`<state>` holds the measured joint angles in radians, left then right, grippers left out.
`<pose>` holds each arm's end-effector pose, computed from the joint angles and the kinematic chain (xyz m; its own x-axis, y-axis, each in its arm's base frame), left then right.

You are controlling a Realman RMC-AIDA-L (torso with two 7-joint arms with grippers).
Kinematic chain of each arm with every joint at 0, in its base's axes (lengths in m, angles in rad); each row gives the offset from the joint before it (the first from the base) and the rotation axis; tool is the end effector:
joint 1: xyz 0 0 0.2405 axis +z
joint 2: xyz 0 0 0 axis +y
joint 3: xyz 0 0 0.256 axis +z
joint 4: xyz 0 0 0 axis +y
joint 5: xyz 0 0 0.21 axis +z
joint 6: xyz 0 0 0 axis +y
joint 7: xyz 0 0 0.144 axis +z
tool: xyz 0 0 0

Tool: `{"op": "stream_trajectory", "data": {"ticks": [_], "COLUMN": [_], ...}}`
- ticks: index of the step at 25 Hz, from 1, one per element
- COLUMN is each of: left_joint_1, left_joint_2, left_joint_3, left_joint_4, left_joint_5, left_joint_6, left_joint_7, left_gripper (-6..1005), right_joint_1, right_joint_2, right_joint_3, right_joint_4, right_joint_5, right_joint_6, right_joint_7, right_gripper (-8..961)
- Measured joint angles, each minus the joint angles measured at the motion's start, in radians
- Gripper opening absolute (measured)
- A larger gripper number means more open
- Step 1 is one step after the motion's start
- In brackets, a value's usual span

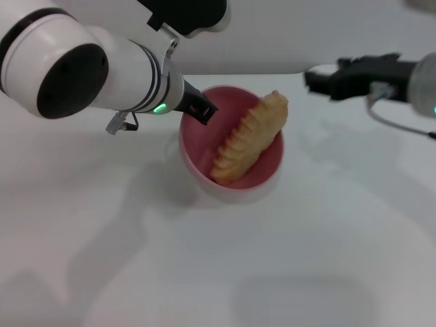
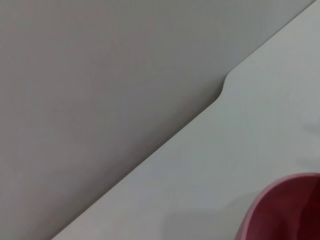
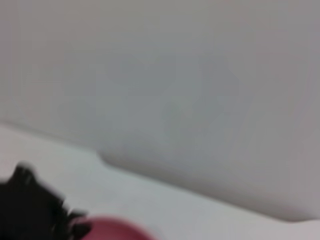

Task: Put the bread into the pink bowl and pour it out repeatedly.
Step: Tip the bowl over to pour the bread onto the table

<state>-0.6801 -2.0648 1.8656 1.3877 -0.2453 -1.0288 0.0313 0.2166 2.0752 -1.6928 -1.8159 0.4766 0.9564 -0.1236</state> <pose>-0.1034 0.3897 -0.0524 0.8813 0.4726 0.0037 0.3323 -0.6142 -0.7158 0.1371 0.3381 0.0222 0.7450 -0.5153 -0.4236 -0.6566 -0.4544 -0.6020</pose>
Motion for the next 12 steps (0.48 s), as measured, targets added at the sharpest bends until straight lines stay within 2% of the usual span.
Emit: {"op": "stream_trajectory", "data": {"ticks": [2,7,12], "left_joint_1": [0.001,0.026,0.038], "left_joint_2": [0.000,0.000,-0.001], "left_joint_3": [0.002,0.012,0.061], "left_joint_4": [-0.011,-0.018,-0.019], "left_joint_5": [0.004,0.045,0.128], "left_joint_6": [0.019,0.085,0.116], "left_joint_7": [0.015,0.117,0.142], "left_gripper": [51,51,51], "right_joint_1": [-0.023,-0.079,-0.110], "right_joint_2": [0.000,0.001,-0.001], "right_joint_3": [0.036,0.134,0.178], "right_joint_4": [-0.022,-0.025,-0.010], "right_joint_5": [0.018,0.061,0.105], "right_joint_6": [-0.004,-0.003,0.001], "right_joint_7": [0.000,0.008,-0.007], "right_gripper": [591,590,590]}}
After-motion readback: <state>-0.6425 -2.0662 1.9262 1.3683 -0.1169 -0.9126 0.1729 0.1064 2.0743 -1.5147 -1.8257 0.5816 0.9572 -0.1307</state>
